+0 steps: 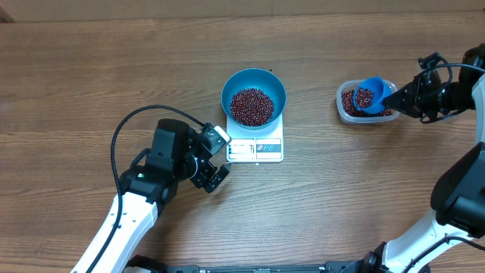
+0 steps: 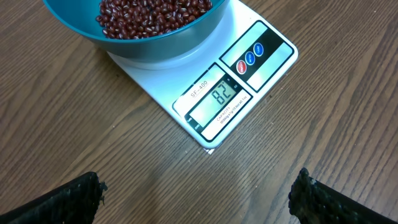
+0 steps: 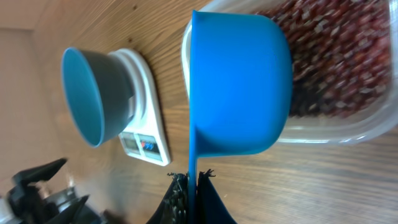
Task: Scoop item into bowl and weigh 150g on scale
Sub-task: 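Scoop red beans again and lift the scoop from the tub, then carry the scoop over the bowl and pour beans in with the right gripper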
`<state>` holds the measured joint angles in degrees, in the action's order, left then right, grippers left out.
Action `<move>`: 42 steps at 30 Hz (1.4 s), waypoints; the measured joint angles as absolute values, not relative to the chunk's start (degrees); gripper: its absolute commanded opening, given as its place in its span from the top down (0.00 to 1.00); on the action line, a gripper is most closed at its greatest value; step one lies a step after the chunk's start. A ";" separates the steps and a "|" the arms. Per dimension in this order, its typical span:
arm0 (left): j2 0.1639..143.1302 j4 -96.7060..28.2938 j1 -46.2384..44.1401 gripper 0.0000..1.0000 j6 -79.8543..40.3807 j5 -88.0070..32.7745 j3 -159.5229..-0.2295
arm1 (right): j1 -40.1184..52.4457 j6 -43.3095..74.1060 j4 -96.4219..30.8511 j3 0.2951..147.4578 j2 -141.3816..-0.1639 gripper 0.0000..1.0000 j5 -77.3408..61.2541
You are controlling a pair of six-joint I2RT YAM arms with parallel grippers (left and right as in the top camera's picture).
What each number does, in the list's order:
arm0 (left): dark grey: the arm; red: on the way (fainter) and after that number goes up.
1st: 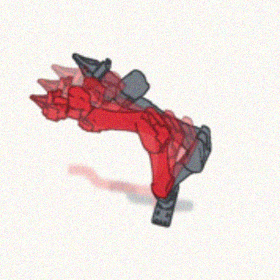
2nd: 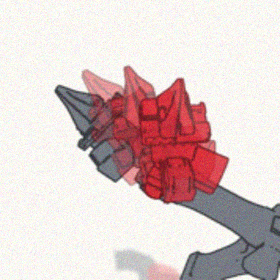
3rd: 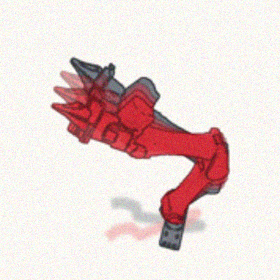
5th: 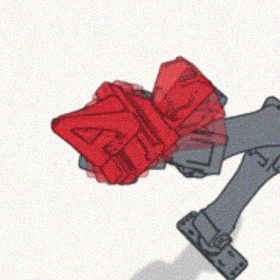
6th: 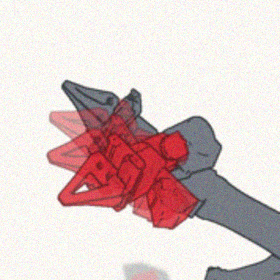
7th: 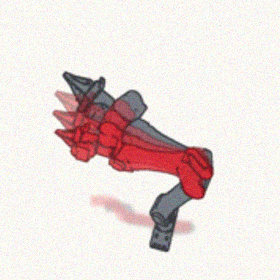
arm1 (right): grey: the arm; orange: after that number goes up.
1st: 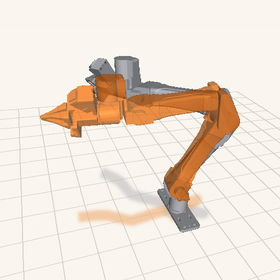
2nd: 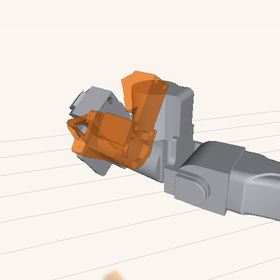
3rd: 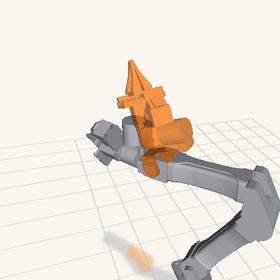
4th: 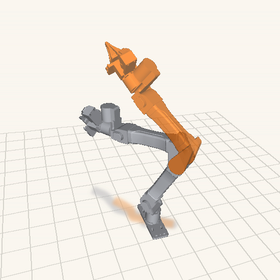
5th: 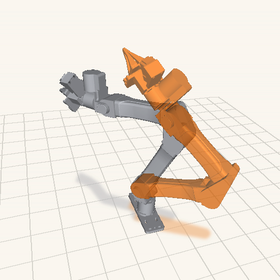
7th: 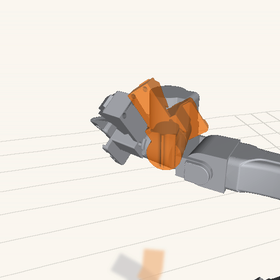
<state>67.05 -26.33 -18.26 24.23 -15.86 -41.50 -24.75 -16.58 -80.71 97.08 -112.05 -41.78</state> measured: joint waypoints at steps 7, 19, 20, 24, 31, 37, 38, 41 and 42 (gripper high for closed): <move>67.05 -26.33 -18.26 0.00 24.23 -15.86 -41.50 | -24.75 -18.83 -84.12 100.03 -112.03 0.96 -45.28; 67.05 -26.33 -18.26 0.01 24.23 -15.86 -41.50 | -18.94 -21.63 -87.07 101.60 -109.56 0.96 -53.52; 67.05 -26.30 -18.26 0.00 24.23 -15.86 -41.50 | -17.45 -21.45 -86.72 101.65 -109.27 0.96 -53.89; 67.05 -26.33 -18.26 0.01 24.23 -15.86 -41.50 | -11.57 -19.46 -84.33 101.91 -108.57 0.96 -54.65; 67.05 -26.33 -18.26 0.00 24.23 -15.86 -41.50 | -2.52 -13.85 -83.07 105.10 -108.57 0.96 -51.00; 67.05 -26.33 -18.26 0.00 24.23 -15.86 -41.50 | 4.99 -8.38 -82.89 110.17 -108.49 0.96 -41.32; 67.05 -26.33 -18.26 0.01 24.23 -15.86 -41.50 | 6.48 -7.40 -82.61 110.74 -108.49 0.96 -39.33; 67.05 -26.33 -18.26 0.00 24.23 -15.86 -41.50 | 11.62 -4.32 -81.06 111.57 -108.44 0.96 -32.64; 67.05 -26.33 -18.26 0.00 24.23 -15.86 -41.50 | 13.19 -3.29 -80.55 111.59 -108.44 0.96 -30.33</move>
